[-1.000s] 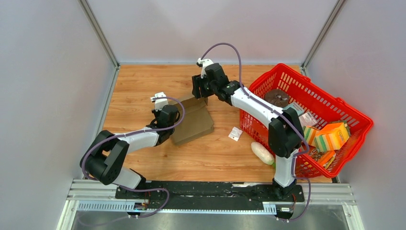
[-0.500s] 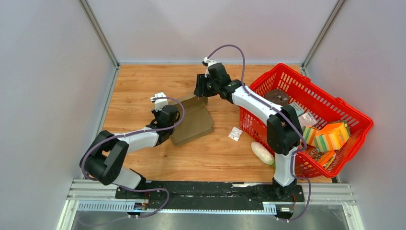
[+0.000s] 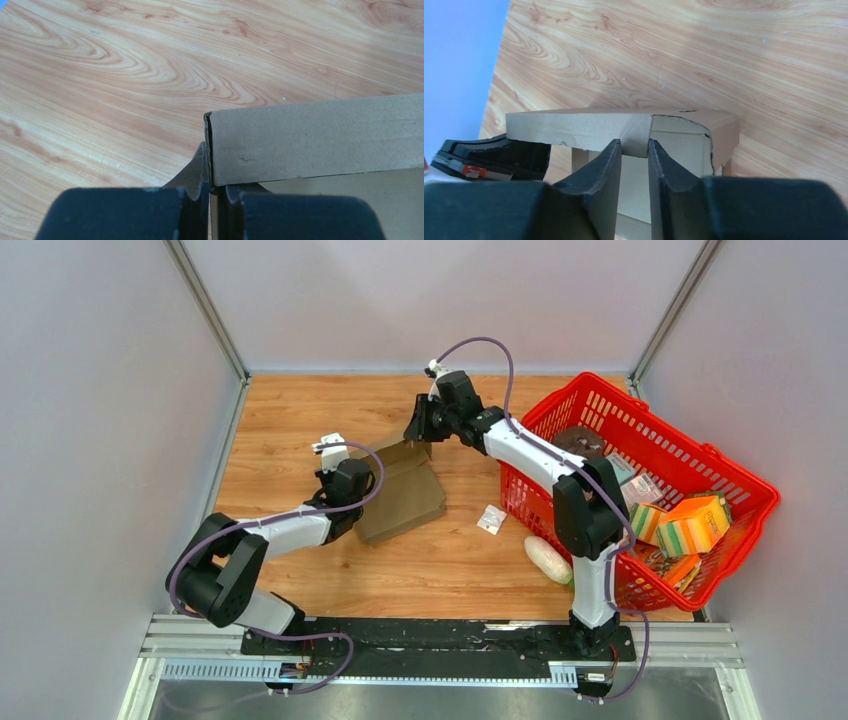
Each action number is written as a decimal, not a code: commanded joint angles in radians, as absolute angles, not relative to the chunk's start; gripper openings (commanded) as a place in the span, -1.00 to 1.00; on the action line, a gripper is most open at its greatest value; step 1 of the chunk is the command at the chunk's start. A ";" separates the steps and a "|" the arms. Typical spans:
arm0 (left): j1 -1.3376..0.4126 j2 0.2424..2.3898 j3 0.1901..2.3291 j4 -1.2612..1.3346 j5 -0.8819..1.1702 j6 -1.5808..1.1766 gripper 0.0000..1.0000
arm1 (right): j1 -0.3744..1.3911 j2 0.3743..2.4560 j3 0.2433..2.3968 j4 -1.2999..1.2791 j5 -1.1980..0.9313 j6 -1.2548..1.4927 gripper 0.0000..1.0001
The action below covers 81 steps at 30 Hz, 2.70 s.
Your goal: Fold the paper box
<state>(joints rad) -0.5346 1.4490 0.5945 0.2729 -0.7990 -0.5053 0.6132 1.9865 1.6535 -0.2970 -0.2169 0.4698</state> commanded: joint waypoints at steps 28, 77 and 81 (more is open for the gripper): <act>-0.532 1.347 0.575 0.198 -0.856 -0.610 -1.00 | 0.587 1.875 1.508 -0.130 -0.138 0.408 0.05; -0.494 1.387 0.603 0.156 -0.842 -0.630 -1.00 | 0.744 2.160 1.512 0.098 0.385 0.471 -1.00; -0.494 1.387 0.603 0.160 -0.839 -0.629 -1.00 | 0.732 2.186 1.562 0.046 0.387 0.502 -1.00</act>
